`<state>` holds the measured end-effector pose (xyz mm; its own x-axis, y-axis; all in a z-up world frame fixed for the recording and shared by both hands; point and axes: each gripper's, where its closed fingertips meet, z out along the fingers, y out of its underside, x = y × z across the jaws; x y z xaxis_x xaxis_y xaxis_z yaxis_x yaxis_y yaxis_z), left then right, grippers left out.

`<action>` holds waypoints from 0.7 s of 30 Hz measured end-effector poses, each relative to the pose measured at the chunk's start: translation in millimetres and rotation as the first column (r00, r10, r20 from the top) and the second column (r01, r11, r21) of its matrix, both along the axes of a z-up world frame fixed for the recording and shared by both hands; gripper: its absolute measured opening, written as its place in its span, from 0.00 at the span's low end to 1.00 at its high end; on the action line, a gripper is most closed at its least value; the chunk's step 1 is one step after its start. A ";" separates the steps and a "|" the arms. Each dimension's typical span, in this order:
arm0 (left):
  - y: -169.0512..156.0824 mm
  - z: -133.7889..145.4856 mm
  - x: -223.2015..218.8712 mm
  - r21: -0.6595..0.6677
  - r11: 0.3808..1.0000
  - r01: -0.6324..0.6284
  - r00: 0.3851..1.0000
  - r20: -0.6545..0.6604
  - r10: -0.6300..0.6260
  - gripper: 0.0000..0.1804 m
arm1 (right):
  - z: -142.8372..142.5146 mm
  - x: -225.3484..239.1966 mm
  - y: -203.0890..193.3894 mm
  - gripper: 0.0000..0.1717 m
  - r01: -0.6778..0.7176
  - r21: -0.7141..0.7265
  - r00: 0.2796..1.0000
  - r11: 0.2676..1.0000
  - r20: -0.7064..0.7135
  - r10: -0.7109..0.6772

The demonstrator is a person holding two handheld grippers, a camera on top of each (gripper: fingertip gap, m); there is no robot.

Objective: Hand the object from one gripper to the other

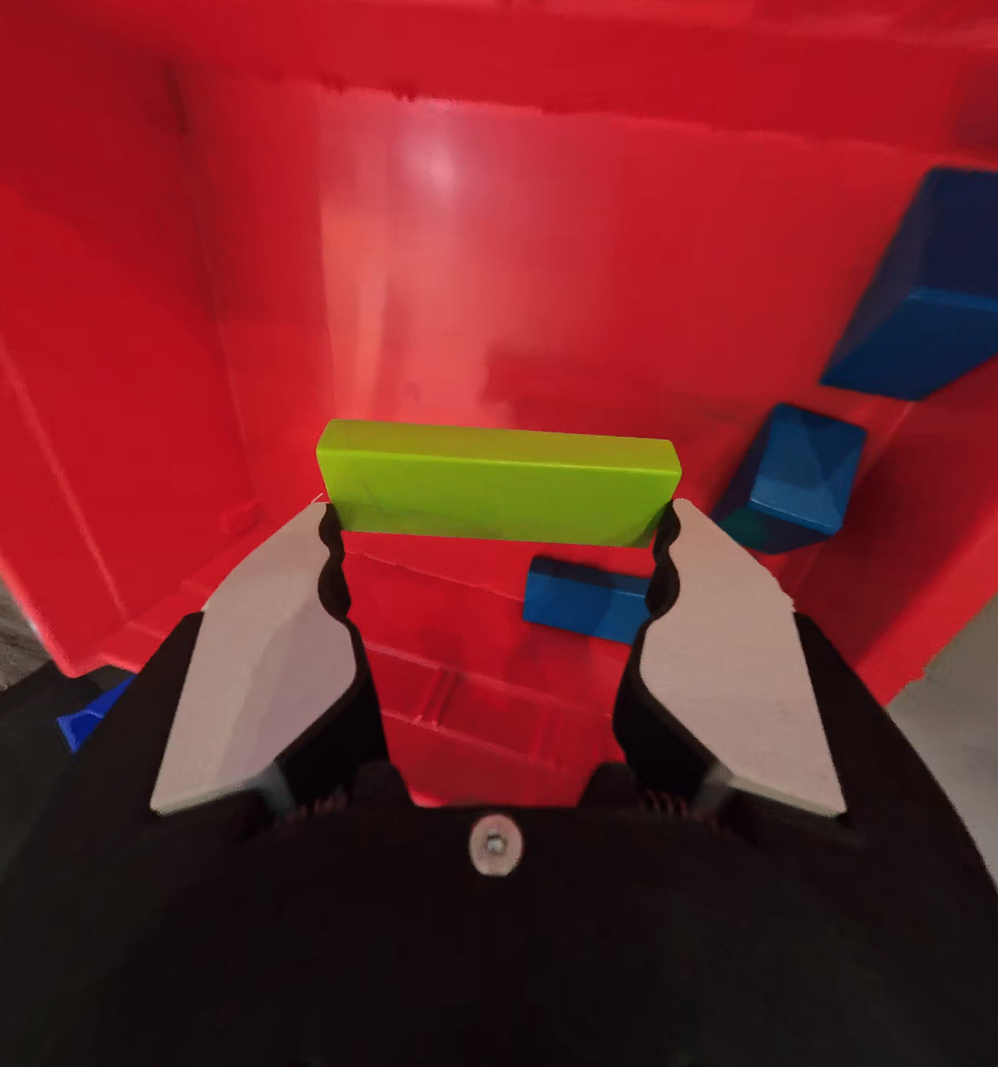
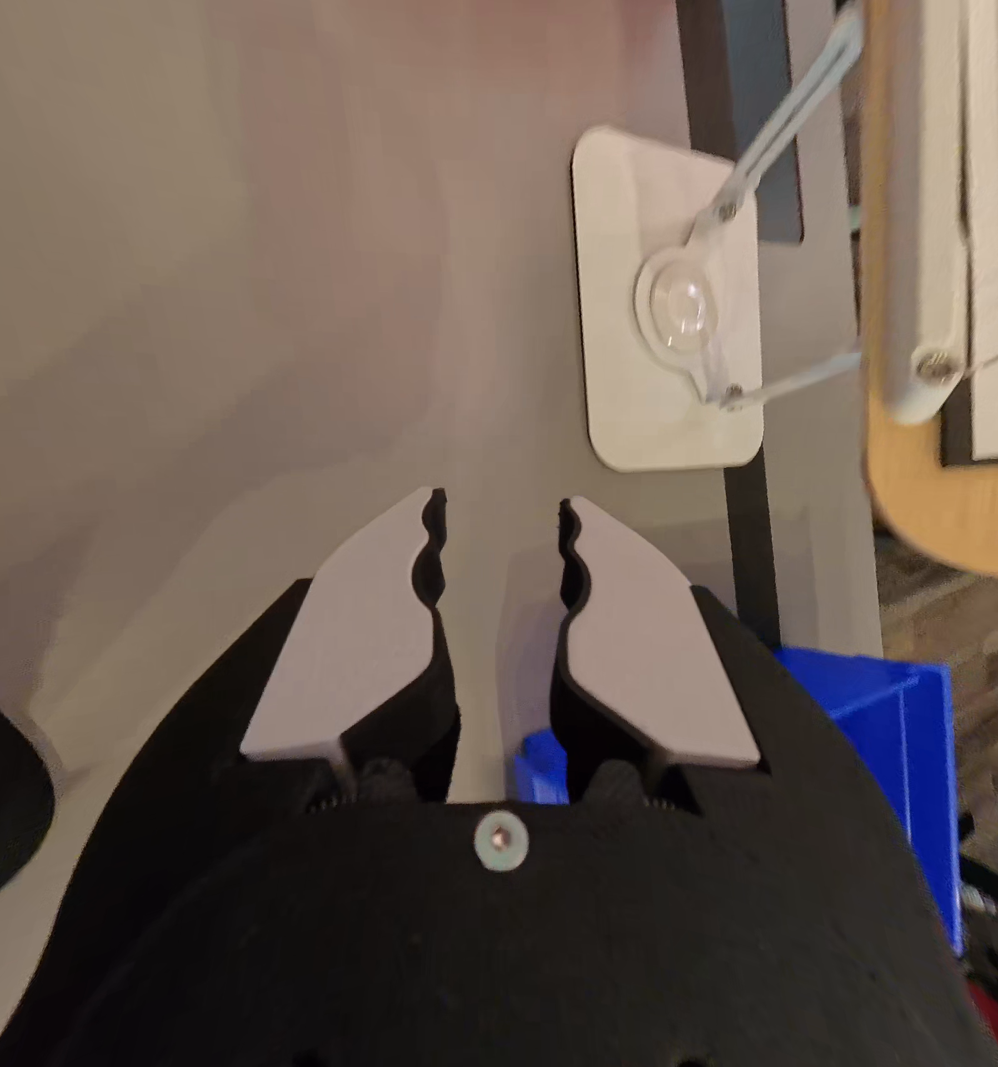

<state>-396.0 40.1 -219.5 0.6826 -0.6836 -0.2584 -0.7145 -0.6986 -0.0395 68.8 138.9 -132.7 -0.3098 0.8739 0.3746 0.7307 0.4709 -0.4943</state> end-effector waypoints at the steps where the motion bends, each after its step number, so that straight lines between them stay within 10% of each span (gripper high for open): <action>1: 2.1 6.6 4.1 0.024 1.000 0.004 1.000 0.012 -0.004 0.57 | 5.1 -10.0 -5.7 0.24 -0.018 -0.009 0.999 1.000 -0.034 0.017; 21: 21.6 187.7 243.6 0.621 0.735 0.272 0.792 0.289 -0.538 0.57 | 135.7 -206.7 -98.1 0.69 -0.456 -0.094 0.598 0.885 -0.769 0.227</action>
<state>-152.4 61.7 -31.8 0.4957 -0.7628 -0.4153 -0.7346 -0.1132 -0.6690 -138.0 40.9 3.1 -0.3370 0.8554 0.3933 -0.1040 0.3813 -0.9186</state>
